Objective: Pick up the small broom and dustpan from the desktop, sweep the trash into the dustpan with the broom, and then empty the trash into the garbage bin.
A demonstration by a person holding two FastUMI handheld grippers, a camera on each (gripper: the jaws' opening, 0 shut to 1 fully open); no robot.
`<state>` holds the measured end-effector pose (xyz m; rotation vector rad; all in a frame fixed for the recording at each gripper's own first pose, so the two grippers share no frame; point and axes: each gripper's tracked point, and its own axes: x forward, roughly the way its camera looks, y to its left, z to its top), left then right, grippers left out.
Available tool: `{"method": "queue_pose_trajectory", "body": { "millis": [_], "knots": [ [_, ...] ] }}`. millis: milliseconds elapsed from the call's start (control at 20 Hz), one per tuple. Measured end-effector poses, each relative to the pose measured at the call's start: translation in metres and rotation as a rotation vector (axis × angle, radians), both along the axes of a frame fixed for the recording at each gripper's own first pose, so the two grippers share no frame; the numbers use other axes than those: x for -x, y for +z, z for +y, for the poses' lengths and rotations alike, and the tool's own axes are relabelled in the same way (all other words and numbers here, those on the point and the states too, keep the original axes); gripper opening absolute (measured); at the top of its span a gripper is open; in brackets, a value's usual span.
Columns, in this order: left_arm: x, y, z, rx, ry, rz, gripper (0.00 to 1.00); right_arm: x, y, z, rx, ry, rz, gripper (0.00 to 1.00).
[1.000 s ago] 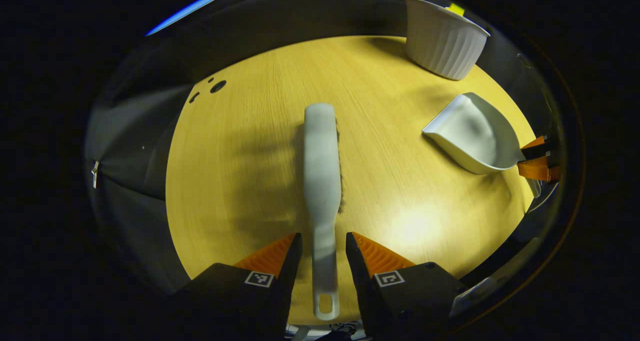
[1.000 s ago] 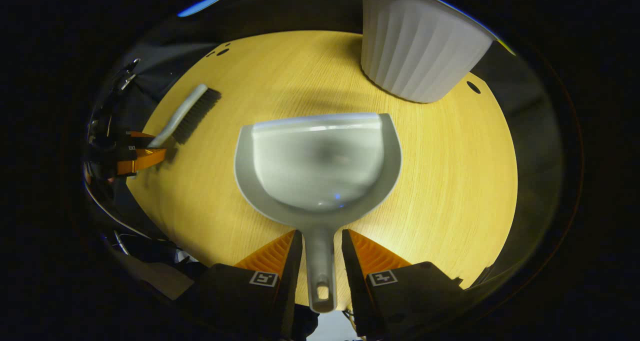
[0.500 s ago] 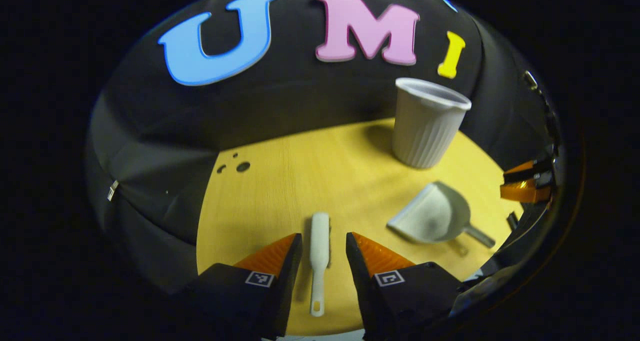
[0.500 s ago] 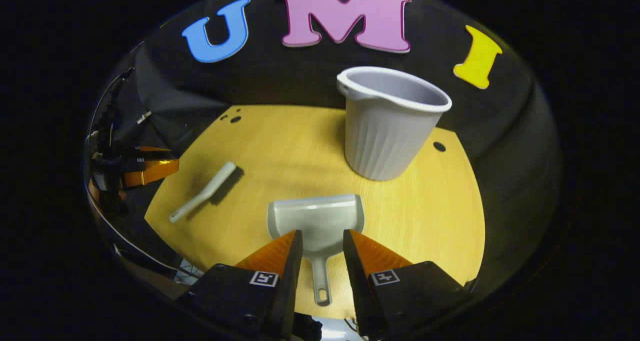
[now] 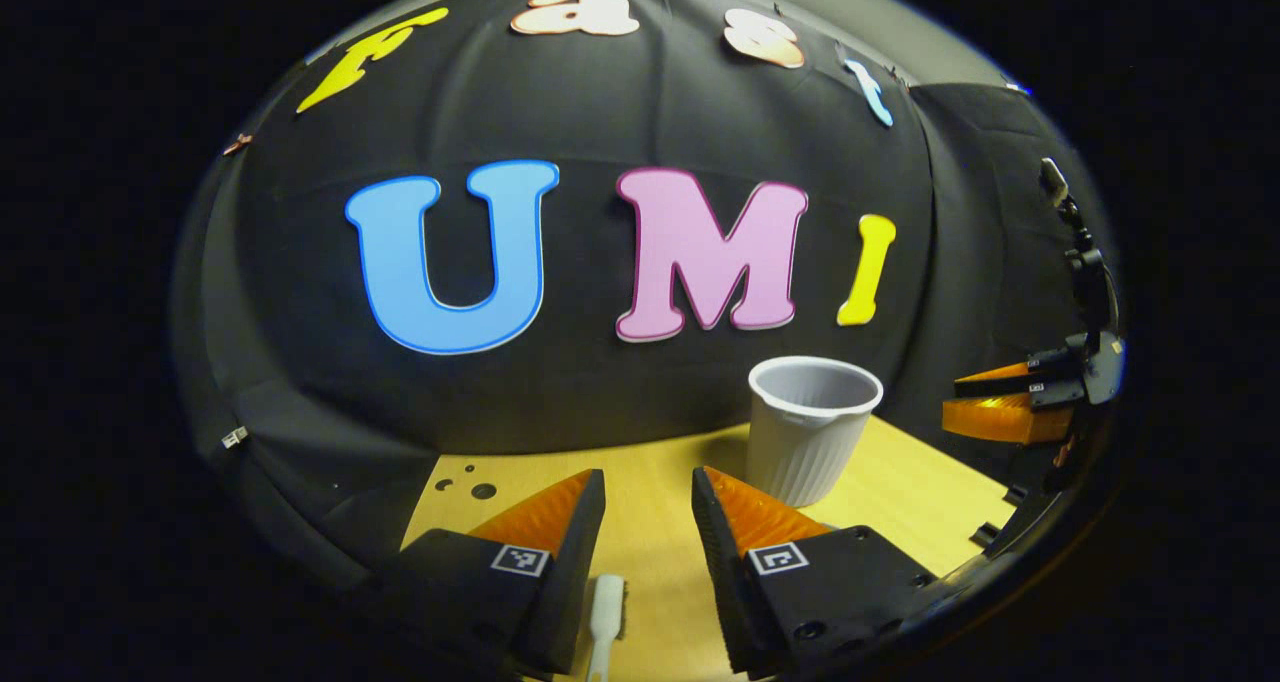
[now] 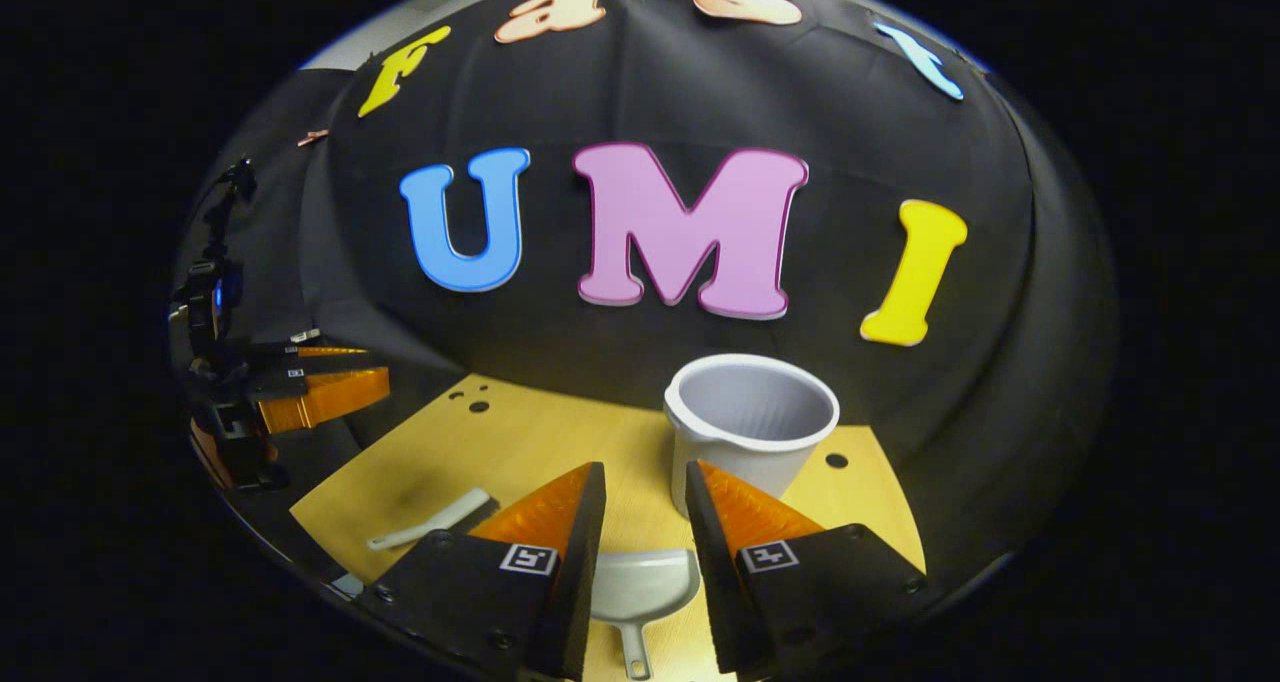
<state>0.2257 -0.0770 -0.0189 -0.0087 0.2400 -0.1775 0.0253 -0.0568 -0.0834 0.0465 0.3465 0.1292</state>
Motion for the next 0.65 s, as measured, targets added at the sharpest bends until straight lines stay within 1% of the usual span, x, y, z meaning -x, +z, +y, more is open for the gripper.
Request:
{"method": "queue_pose_trajectory", "body": {
  "millis": [50, 150, 300, 500, 650],
  "knots": [
    [0.002, 0.01, -0.002, 0.015, 0.006, -0.034, 0.58, -0.006, 0.001, 0.003, 0.004, -0.001, -0.025, 0.5],
    [0.005, 0.018, -0.006, 0.03, 0.004, -0.065, 0.58, -0.007, 0.005, 0.006, -0.008, 0.006, -0.039, 0.47],
    [0.01, 0.015, -0.014, 0.04, -0.009, -0.041, 0.58, -0.009, 0.007, 0.009, -0.016, 0.015, -0.046, 0.47],
    [0.016, 0.009, -0.011, 0.05, 0.01, -0.012, 0.58, -0.009, 0.01, 0.018, -0.024, 0.037, -0.053, 0.47],
    [0.018, 0.004, 0.003, 0.011, 0.045, 0.011, 0.58, -0.01, 0.012, 0.026, -0.028, 0.054, -0.064, 0.47]
  ]
}}
